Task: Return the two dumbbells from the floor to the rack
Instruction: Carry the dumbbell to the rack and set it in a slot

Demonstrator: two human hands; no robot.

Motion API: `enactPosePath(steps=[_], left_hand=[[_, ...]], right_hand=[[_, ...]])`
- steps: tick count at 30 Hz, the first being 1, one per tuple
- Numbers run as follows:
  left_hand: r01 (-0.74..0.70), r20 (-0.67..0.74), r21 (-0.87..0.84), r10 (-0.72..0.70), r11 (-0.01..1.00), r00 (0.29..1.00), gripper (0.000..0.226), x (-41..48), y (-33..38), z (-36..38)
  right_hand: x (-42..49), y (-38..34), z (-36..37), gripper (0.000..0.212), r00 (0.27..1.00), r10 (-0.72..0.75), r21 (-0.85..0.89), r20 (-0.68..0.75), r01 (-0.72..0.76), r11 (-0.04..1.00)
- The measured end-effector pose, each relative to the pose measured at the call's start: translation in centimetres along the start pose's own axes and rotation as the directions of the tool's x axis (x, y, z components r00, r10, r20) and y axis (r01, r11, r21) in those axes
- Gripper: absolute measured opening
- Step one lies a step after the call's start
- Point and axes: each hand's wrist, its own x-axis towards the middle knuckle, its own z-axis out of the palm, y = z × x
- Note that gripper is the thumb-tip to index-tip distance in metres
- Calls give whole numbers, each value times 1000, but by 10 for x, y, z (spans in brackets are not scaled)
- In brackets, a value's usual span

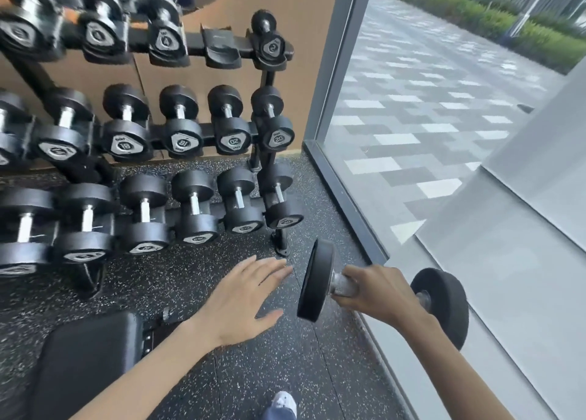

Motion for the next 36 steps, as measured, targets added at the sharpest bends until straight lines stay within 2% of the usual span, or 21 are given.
enactPosePath(steps=[2, 5, 7, 8, 9, 11, 13, 15, 19, 21, 23, 29, 32, 36], left_hand=[[31, -44, 26, -30, 999, 999, 67, 21, -4, -4], [144, -28, -8, -144, 990, 989, 71, 49, -13, -9], [279, 31, -237, -279, 931, 960, 80, 64, -18, -6], [346, 116, -430, -329, 834, 937, 84, 70, -19, -4], [384, 193, -608, -340, 695, 920, 86, 76, -20, -2], [368, 240, -835, -330, 410, 913, 86, 89, -21, 1], [340, 263, -920, -337, 194, 904, 84, 105, -26, 4], [327, 273, -939, -345, 107, 898, 81, 119, -34, 4], [345, 296, -933, -321, 105, 900, 77, 145, -66, 10], [362, 306, -921, -305, 145, 902, 81, 157, -87, 12], [357, 291, -914, -302, 192, 908, 79, 169, -112, 12], [340, 249, -915, -360, 217, 899, 77, 209, -190, -12], [288, 170, -914, -376, 286, 911, 90, 228, -224, -27], [293, 167, -911, -389, 291, 906, 108, 246, -269, -33]], right_hand=[[26, 17, -14, 38, 999, -40, -14, -12, 40, 999], [60, 36, -34, 37, 995, -92, -37, -37, 91, 995], [81, 46, -45, 36, 990, -127, -50, -63, 124, 991], [91, 49, -49, 35, 987, -141, -62, -71, 137, 989], [100, 52, -52, 34, 985, -153, -73, -75, 147, 986], [118, 55, -52, 33, 980, -186, -83, -72, 180, 980], [135, 57, -50, 34, 972, -229, -93, -56, 223, 970], [154, 58, -48, 36, 967, -253, -115, -37, 247, 962], [199, 58, -43, 38, 964, -265, -123, 1, 263, 957], [223, 56, -44, 40, 964, -266, -120, 19, 266, 956], [249, 53, -49, 41, 964, -266, -129, 6, 264, 956], [330, 36, -91, 38, 957, -284, -148, -52, 274, 950], [368, 28, -108, 36, 952, -293, -153, -92, 277, 949], [412, 16, -121, 33, 946, -316, -146, -74, 303, 942]])
